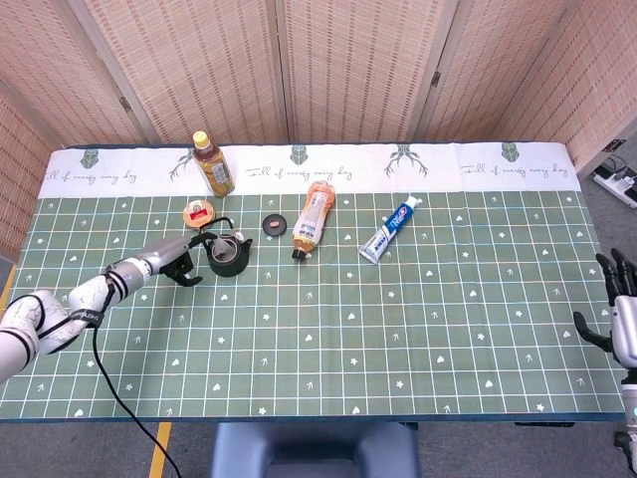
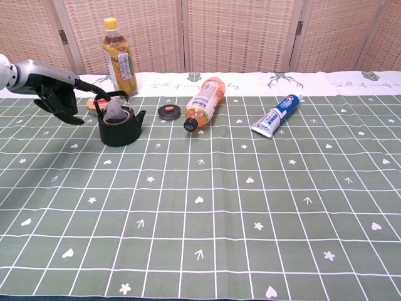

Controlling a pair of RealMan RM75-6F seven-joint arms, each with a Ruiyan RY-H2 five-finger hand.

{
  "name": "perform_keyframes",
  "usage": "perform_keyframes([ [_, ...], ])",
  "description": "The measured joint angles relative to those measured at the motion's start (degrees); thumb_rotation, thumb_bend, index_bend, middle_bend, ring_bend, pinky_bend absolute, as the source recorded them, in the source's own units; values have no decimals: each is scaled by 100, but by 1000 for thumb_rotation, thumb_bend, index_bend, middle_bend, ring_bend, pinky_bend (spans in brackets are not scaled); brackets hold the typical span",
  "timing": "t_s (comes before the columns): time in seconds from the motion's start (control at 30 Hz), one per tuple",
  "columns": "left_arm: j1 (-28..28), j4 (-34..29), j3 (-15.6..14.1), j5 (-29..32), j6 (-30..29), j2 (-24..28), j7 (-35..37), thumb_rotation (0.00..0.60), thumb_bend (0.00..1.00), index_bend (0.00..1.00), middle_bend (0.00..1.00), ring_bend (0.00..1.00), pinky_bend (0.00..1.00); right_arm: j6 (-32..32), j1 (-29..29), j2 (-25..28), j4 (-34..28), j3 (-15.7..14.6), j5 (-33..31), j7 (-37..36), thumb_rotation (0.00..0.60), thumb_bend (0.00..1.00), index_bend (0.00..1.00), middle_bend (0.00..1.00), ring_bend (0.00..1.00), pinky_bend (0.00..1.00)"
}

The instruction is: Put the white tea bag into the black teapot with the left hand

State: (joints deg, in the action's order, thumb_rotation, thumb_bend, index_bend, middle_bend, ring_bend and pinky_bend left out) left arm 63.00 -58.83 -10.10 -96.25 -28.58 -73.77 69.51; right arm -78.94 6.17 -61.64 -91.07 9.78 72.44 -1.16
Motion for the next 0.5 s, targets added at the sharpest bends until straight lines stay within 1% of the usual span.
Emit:
perform_keyframes([
  [0.3, 106, 322, -370, -303, -357, -235, 513, 600, 432, 0, 1000, 1000, 1000, 32, 20, -16, 11, 14, -51, 32, 600, 364, 0, 0, 0, 0],
  [0.5, 160, 394, -464, -348, -498, -336, 554, 600, 432, 0, 1000, 1000, 1000, 0, 2, -6, 6, 14, -42, 9, 600, 364, 0, 0, 0, 0],
])
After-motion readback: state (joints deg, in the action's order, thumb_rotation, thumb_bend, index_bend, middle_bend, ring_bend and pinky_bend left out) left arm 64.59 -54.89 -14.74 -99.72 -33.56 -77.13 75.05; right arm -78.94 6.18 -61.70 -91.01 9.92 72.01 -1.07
